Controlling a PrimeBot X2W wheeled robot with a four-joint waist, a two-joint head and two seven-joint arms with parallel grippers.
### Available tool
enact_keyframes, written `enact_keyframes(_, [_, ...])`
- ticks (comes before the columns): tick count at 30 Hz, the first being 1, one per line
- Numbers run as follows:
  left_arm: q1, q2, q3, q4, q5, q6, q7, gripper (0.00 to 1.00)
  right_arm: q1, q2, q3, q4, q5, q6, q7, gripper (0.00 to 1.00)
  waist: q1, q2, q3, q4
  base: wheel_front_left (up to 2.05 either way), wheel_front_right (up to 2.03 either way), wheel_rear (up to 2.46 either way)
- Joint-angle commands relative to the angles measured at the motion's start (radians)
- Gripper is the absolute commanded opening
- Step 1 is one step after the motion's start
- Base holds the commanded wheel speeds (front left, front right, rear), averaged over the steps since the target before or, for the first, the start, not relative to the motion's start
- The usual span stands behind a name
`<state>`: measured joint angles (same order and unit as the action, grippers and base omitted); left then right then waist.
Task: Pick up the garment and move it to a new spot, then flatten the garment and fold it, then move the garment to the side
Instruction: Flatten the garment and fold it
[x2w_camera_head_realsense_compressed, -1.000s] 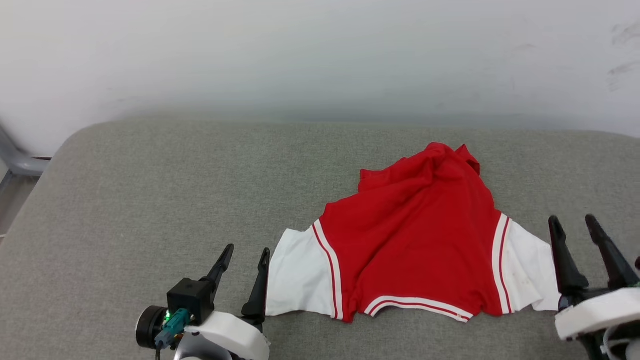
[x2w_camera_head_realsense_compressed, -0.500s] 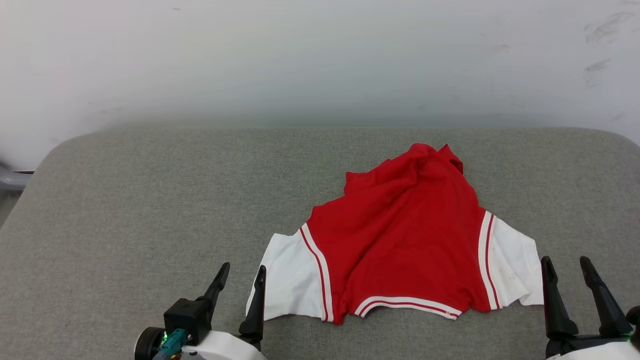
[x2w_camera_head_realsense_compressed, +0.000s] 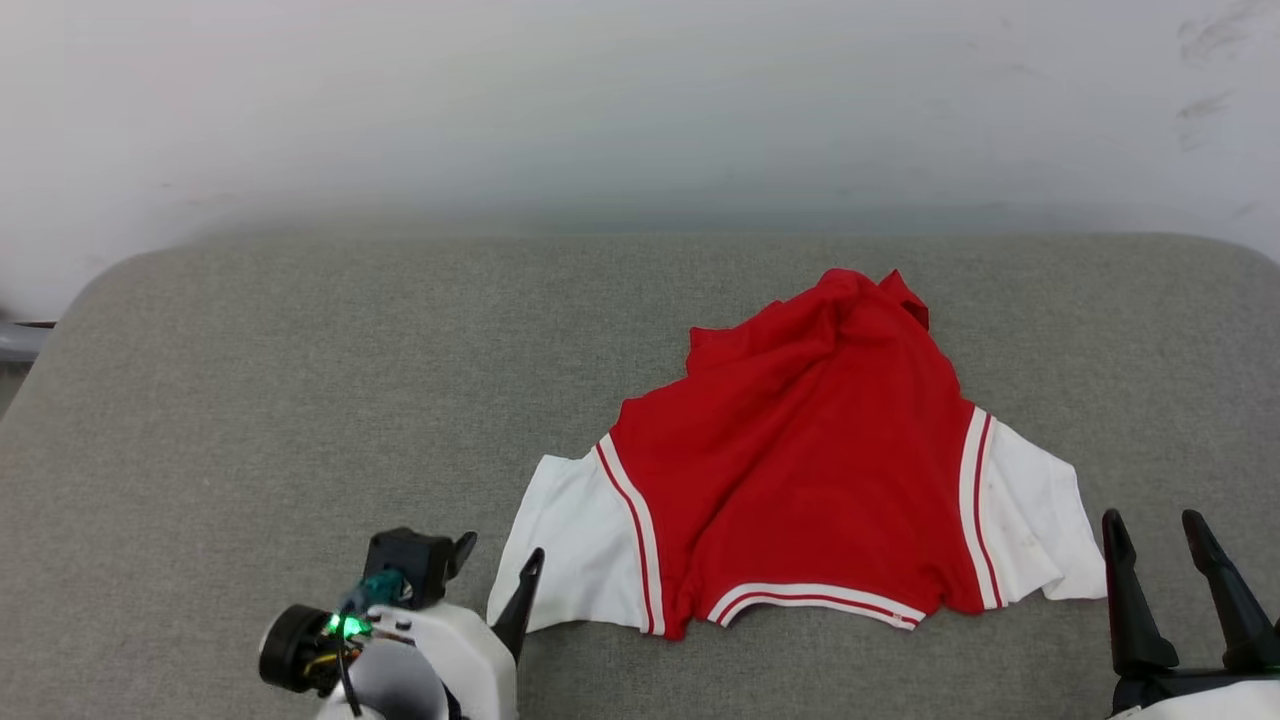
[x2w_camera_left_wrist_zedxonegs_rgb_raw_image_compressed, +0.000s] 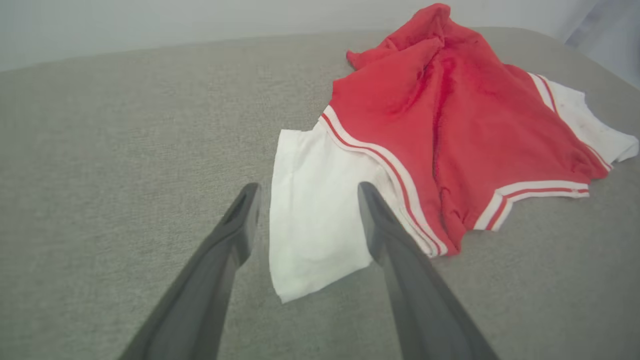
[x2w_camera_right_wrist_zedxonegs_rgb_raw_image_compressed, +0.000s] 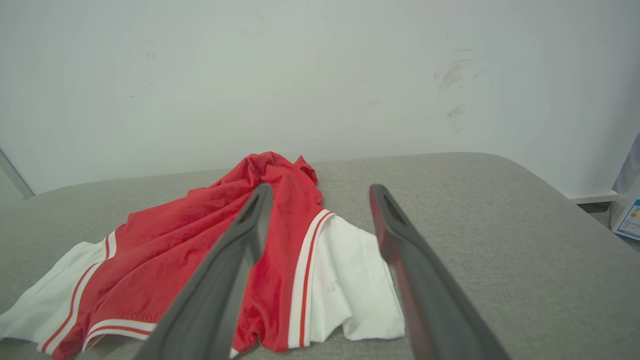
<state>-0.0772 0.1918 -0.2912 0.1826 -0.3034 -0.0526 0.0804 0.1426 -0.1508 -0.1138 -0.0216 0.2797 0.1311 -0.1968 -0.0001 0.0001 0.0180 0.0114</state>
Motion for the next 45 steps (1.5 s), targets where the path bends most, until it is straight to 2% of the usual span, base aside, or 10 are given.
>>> enact_keyframes(1, [-0.021, 0.027, -0.001, -0.022, 0.011, 0.013, 0.08, 1.0, 0.003, -0.004, 0.001, -0.01, -0.001, -0.001, 0.002, 1.0, 0.0001, -0.0001, 0.015, -0.007, 0.0, 0.0, 0.0])
enact_keyframes(5, [-0.038, 0.08, -0.019, -0.098, 0.025, 0.045, 0.35, 1.0, -0.018, -0.008, 0.01, -0.023, 0.002, -0.001, 0.006, 1.0, 0.0001, -0.0001, 0.051, -0.025, 0.0, 0.0, 0.0])
enact_keyframes(10, [-0.044, 0.107, -0.031, -0.157, 0.016, 0.059, 0.523, 1.0, -0.039, -0.005, 0.024, -0.032, 0.009, -0.001, 0.006, 1.0, 0.0001, -0.0001, 0.101, -0.05, 0.0, 0.0, 0.0])
enact_keyframes(26, [-0.056, 0.116, -0.043, -0.039, 0.015, 0.081, 0.583, 1.0, -0.083, -0.022, 0.028, -0.024, 0.018, -0.001, -0.002, 1.0, 0.0001, -0.0001, 0.179, -0.086, 0.0, 0.0, 0.0])
enact_keyframes(27, [-0.054, 0.112, -0.049, -0.023, 0.009, 0.074, 0.591, 0.71, -0.082, -0.023, 0.026, -0.024, 0.016, -0.001, -0.002, 1.0, 0.0001, -0.0001, 0.18, -0.086, 0.0, 0.0, 0.0])
enact_keyframes(28, [-0.054, 0.112, -0.049, -0.023, 0.009, 0.074, 0.591, 0.71, -0.082, -0.023, 0.026, -0.024, 0.016, -0.001, -0.002, 1.0, 0.0001, -0.0001, 0.18, -0.086, 0.0, 0.0, 0.0])
enact_keyframes(29, [-0.047, 0.106, -0.057, -0.009, 0.0, 0.066, 0.599, 0.0, -0.083, -0.024, 0.025, -0.024, 0.014, -0.001, 0.001, 1.0, 0.0001, -0.0001, 0.181, -0.085, 0.0, 0.0, 0.0])
enact_keyframes(32, [-0.031, 0.088, -0.066, 0.005, -0.027, 0.047, 0.589, 0.0, -0.083, -0.033, 0.011, -0.022, 0.003, -0.001, 0.013, 1.0, 0.0001, -0.0001, 0.174, -0.076, 0.0, 0.0, 0.0])
enact_keyframes(37, [-0.023, 0.079, -0.036, -0.051, -0.03, 0.08, 0.503, 0.0, -0.074, -0.061, -0.019, 0.005, -0.025, -0.001, 0.116, 1.0, 0.0001, -0.0001, 0.142, -0.047, 0.0, 0.0, 0.0])
enact_keyframes(45, [0.005, 0.109, 0.001, -0.233, -0.022, 0.115, 0.471, 0.0, -0.104, -0.115, -0.086, 0.034, -0.021, -0.001, 0.485, 1.0, 0.0001, -0.0001, 0.105, 0.006, 0.0, 0.0, 0.0])
